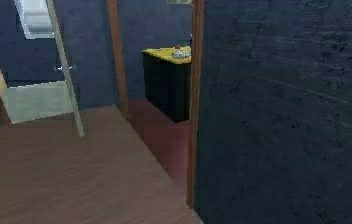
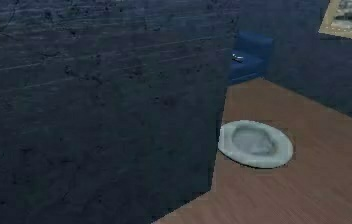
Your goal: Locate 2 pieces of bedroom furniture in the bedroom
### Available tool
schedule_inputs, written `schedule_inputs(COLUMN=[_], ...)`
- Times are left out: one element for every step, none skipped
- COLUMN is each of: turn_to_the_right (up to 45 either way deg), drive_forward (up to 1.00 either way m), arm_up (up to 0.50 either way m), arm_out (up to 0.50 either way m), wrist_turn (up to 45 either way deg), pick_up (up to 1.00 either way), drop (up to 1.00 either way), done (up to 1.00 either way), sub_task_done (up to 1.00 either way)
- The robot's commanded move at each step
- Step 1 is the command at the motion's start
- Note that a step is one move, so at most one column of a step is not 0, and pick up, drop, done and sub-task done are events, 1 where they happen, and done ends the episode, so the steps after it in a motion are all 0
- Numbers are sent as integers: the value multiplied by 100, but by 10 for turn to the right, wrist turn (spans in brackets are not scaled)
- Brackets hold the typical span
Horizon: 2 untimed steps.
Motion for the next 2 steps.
schedule_inputs(turn_to_the_right=[-360,0], drive_forward=[0,100], arm_up=[0,0], arm_out=[0,0], wrist_turn=[0,0], pick_up=[0,0], drop=[0,0], done=[0,0], sub_task_done=[0,0])
